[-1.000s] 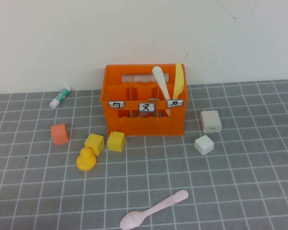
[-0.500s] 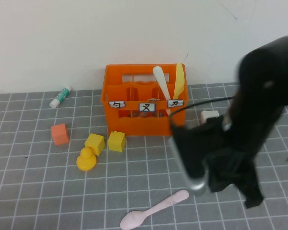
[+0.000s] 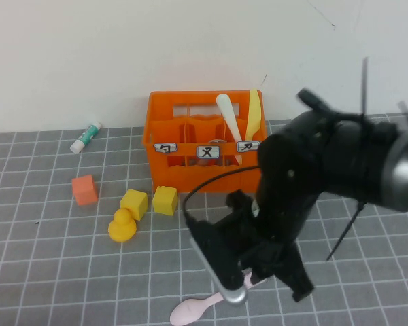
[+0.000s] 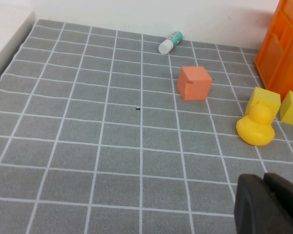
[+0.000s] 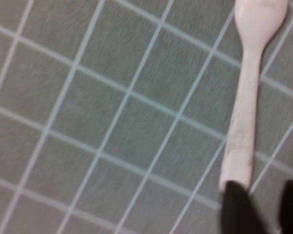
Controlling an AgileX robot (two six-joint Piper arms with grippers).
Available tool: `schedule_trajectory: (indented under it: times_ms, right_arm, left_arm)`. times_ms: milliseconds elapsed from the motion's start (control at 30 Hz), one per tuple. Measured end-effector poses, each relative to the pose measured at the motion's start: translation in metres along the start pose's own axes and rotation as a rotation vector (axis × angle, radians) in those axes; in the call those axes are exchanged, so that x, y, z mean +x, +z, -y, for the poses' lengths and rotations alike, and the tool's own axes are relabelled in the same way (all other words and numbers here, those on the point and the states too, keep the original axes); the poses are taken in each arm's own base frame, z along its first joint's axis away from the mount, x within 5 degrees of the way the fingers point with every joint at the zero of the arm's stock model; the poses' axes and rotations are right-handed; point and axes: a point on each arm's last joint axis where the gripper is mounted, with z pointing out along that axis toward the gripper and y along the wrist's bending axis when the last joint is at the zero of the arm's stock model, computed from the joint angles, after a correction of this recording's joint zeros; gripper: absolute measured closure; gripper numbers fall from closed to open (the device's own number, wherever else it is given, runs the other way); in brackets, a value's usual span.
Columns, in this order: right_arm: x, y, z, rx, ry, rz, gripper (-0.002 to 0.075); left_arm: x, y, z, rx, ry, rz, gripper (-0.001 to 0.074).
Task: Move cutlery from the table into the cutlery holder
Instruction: Pick up the spoon
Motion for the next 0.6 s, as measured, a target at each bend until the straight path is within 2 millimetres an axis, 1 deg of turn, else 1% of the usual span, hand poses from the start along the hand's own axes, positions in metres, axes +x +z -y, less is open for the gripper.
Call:
schedule_trajectory:
  times_ms: [133, 200, 300, 433, 533, 600]
  right_arm:
    - [-0.008, 0.017, 0.006, 0.028, -0.055, 0.000, 0.0356]
    - [-0.013, 0.027, 0.009, 0.052, -0.082, -0.010, 0.0307]
    - [-0.021, 0.044, 0.012, 0.061, -0.118, -0.022, 0.0295]
    - [-0.024, 0.071, 0.013, 0.032, -0.122, -0.026, 0.0315]
    - [-0.023, 0.085, 0.013, 0.005, -0.118, -0.031, 0.0334]
    - [-0.023, 0.089, 0.012, -0.007, -0.112, -0.029, 0.0348]
  left_arm:
    - [0.000, 0.000, 0.000, 0.000, 0.000, 0.000, 0.0736]
    - [0.000, 0.000, 0.000, 0.000, 0.000, 0.000, 0.0736]
    - [0.000, 0.000, 0.000, 0.000, 0.000, 0.000, 0.0736]
    - [0.000, 0.000, 0.000, 0.001, 0.001, 0.000, 0.0736]
    - [0.000, 0.000, 0.000, 0.001, 0.001, 0.000, 0.0736]
    - [0.000, 0.000, 0.000, 0.001, 0.001, 0.000, 0.0736]
